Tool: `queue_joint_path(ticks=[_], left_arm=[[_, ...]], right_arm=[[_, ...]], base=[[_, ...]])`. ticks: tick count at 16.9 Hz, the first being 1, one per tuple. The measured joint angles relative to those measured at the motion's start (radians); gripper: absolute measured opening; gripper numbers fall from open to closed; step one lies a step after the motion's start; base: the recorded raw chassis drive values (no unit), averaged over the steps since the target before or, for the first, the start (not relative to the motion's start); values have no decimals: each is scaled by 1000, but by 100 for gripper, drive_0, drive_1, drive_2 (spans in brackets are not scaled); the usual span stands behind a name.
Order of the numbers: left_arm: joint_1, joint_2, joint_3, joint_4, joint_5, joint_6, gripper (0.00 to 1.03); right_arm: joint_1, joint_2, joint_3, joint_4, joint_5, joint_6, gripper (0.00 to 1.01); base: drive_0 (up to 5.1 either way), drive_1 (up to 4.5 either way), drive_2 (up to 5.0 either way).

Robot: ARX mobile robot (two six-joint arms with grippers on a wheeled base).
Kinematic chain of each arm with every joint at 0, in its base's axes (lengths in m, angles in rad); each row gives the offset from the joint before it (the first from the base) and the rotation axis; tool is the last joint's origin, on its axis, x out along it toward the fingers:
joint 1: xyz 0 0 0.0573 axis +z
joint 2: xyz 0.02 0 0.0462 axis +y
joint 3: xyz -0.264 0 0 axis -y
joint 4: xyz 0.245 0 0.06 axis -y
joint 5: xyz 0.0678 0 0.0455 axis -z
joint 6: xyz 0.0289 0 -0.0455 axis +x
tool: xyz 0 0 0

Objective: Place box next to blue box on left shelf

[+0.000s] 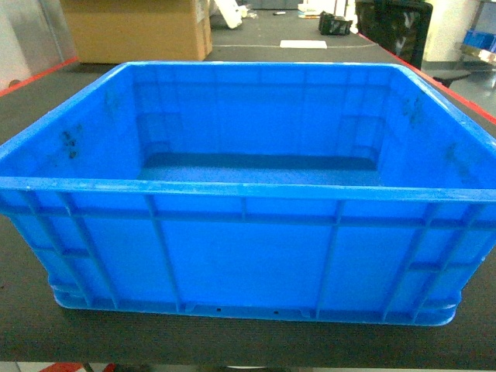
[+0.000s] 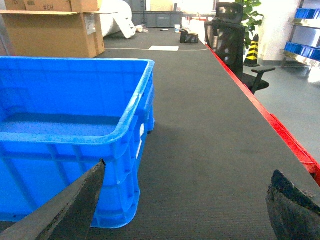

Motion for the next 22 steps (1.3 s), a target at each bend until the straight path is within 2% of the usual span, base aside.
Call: queue_joint_path(ticks=[2,3,4,6,9,10,11,13,16,19,20,22], left_arm=[[0,0,0,0,0,0,98],[-9,296,62,122,-101,-54,98],[16,684,270,376,-39,-68,98],[-18,928,457,408,-16,-49,98],[-30,1272,735,286,-26,-63,98],[-34,1364,827,212,-11,-86,98],[-40,1465,934,120,-3,-111,98],[-66,1603,1072,-23,-5,-116,98],[-84,1702,1151,-152,1,-103,98],[-88,1759,1186,-209,-12,-100,98],[-85,1777,1203,-219,-26,-100,98],[-82,1785,1228,-267,-18,-100,98]], right_arm=[[0,0,0,0,0,0,98],[106,306,106,66,263,19,98],[99,626,337,227,221,17,98],[83,857,496,229,164,19,98],[71,1199,760,77,84,42,98],[63,1301,858,8,55,60,98],[62,1427,992,-108,3,94,98],[66,1621,1173,-254,-15,132,98],[88,1719,1246,-360,-8,159,98],[110,1768,1302,-447,-50,204,98],[121,1781,1310,-458,-44,212,98],[133,1806,1311,-477,-29,218,98]], base=[[0,0,0],[0,0,0],[0,0,0],[0,0,0],[0,0,0],[0,0,0],[0,0,0],[0,0,0],[0,0,0],[0,0,0],[0,0,0],[0,0,0]])
